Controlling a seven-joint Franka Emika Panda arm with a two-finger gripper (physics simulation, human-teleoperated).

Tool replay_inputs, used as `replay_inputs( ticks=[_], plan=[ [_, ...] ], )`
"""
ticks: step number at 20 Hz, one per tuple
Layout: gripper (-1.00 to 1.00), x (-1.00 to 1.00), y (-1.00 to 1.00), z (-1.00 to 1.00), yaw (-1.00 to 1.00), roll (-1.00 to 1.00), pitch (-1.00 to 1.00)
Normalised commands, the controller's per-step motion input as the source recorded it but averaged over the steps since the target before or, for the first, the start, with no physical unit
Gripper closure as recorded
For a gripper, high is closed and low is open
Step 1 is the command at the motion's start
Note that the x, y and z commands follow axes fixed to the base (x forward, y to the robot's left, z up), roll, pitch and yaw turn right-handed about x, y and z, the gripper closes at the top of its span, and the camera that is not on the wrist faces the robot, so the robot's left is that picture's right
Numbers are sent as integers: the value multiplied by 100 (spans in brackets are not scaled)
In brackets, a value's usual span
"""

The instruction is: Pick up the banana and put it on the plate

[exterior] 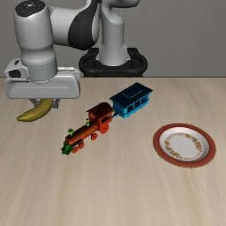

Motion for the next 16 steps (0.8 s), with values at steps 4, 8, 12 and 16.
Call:
replay_inputs(
  ticks=[4, 8, 12, 16],
  plan=[
    [100, 0, 100, 0, 0, 0, 0],
    [100, 0, 100, 0, 0, 0, 0],
    [100, 0, 100, 0, 0, 0, 0],
    [100, 0, 100, 0, 0, 0, 0]
  ],
)
